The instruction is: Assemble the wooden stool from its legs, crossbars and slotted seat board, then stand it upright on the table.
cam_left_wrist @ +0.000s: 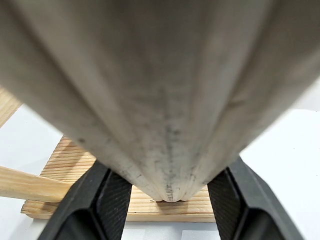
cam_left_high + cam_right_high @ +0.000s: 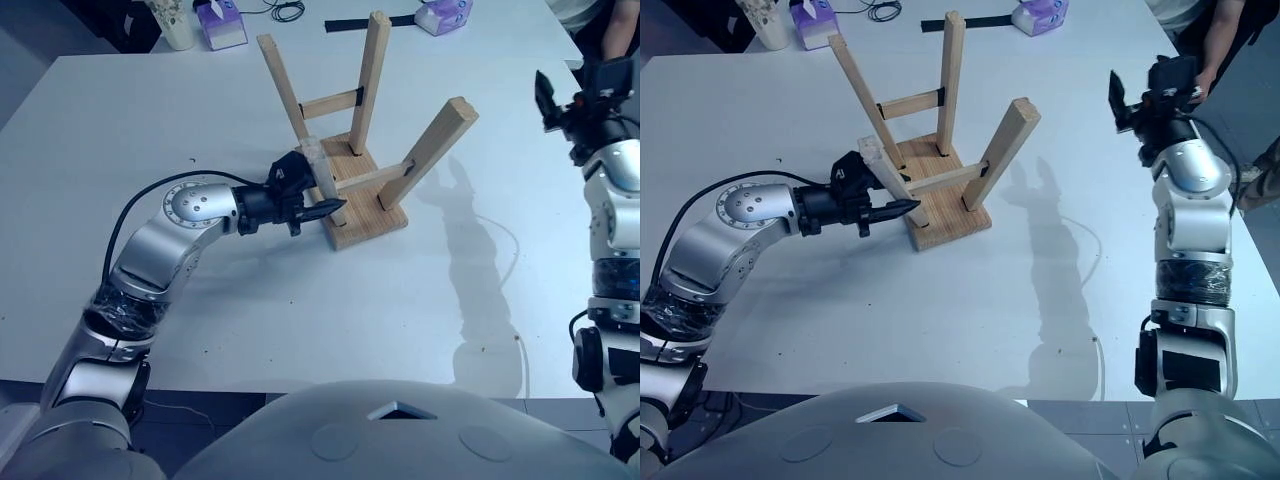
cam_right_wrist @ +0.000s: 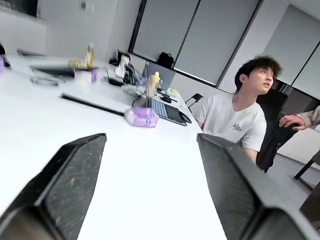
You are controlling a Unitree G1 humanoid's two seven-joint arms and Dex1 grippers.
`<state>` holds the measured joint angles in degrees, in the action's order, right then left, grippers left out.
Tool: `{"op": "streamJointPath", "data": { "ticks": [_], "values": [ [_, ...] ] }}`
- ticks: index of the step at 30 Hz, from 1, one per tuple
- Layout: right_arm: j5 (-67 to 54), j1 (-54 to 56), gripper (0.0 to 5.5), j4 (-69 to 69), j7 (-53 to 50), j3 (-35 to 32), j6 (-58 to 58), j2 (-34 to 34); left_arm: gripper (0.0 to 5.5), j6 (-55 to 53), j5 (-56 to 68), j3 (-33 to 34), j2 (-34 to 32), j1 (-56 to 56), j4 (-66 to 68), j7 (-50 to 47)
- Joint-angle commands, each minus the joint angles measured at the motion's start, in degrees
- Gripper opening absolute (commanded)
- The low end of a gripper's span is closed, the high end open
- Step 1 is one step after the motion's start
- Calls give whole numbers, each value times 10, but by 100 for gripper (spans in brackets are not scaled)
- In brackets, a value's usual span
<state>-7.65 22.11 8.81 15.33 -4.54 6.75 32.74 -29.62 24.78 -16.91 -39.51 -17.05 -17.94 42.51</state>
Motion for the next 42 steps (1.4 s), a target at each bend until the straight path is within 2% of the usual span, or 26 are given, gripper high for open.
{"op": "streamJointPath", "data": {
  "ticks": [1, 3, 5, 8, 15, 18, 20, 22, 25, 27, 28, 33, 40, 41, 42],
  "values": [
    [-86, -36, 334, -250, 66, 143, 67, -99, 205, -55, -50, -32, -19, 27, 41, -1],
    [-148, -51, 334, -382, 87, 212, 122, -124, 205, -59, -51, -41, -17, 23, 36, 0],
    [-149, -61, 334, -419, 103, 231, 148, -119, 205, -60, -54, -49, -12, 18, 34, 4],
    [-114, -71, 334, -362, 103, 183, 147, -97, 205, -59, -58, -50, -8, 14, 36, 7],
    [-4, -42, 334, -118, 33, 16, 83, -5, 205, -55, -57, -34, -20, 28, 38, 8],
    [61, -32, 334, -33, -2, -5, 39, 39, 205, -57, -56, -31, -21, 28, 37, 7],
    [87, -33, 334, -39, -3, 14, 26, 35, 205, -57, -56, -31, -21, 27, 37, 7],
    [83, -35, 334, -100, 11, 57, 38, -6, 205, -58, -56, -32, -21, 27, 36, 8],
    [-65, -35, 334, -315, 65, 192, 117, -144, 205, -60, -58, -42, -17, 23, 34, 9],
    [-143, -29, 334, -426, 84, 255, 172, -182, 205, -63, -59, -53, -12, 15, 31, 13],
    [-155, -26, 334, -451, 90, 265, 191, -184, 205, -64, -60, -57, -9, 10, 30, 14],
    [-108, -47, 334, -397, 115, 212, 201, -137, 205, -64, -60, -59, -3, 7, 30, 17],
    [-68, -53, 334, -364, 123, 191, 178, -106, 205, -80, -40, -43, -4, 21, 16, 10],
    [-66, -54, 339, -352, 123, 179, 173, -101, 241, -85, -33, -42, -3, 22, 6, 11],
    [-63, -55, 339, -341, 123, 167, 167, -96, 245, -90, -23, -40, -2, 24, -2, 13]
  ]
}}
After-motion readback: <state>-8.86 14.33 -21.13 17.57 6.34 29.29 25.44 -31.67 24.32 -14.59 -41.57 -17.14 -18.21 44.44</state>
